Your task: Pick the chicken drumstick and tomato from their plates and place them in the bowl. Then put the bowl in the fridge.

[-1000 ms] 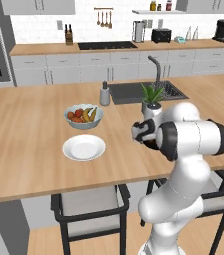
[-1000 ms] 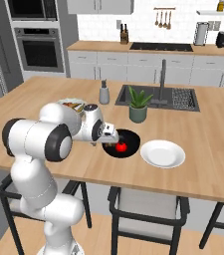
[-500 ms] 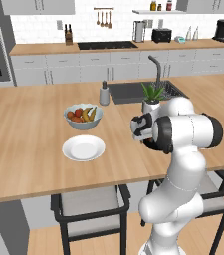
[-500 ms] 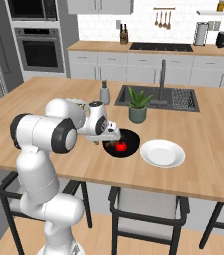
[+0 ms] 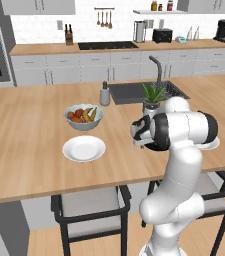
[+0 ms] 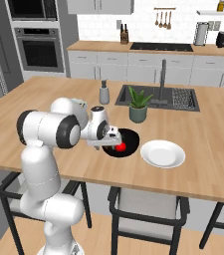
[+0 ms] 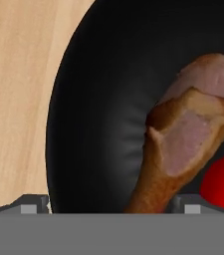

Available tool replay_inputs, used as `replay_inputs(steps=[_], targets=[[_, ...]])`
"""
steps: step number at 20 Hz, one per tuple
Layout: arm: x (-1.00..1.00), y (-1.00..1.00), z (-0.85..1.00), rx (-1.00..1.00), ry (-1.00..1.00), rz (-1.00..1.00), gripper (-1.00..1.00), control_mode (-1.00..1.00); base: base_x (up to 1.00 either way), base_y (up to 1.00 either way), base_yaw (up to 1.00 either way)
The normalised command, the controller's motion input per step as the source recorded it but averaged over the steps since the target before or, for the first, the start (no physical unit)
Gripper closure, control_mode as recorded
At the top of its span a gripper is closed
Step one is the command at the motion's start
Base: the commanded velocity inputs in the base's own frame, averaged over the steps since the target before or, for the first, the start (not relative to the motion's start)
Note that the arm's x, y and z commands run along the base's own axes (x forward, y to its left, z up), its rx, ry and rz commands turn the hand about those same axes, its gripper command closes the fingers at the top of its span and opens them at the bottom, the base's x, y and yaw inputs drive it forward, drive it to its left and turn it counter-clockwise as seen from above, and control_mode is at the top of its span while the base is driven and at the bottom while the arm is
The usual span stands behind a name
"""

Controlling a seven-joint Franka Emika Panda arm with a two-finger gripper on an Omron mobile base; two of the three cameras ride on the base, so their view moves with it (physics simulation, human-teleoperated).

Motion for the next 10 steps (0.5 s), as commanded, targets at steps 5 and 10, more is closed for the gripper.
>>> replay_inputs(steps=[5,10], targets=[[0.00,0.00,-0.04,0.00,0.00,0.00,1.00,-1.00,0.00,0.00,0.00],[0.00,0.00,0.00,0.00,0.00,0.00,1.00,-1.00,0.00,0.00,0.00]])
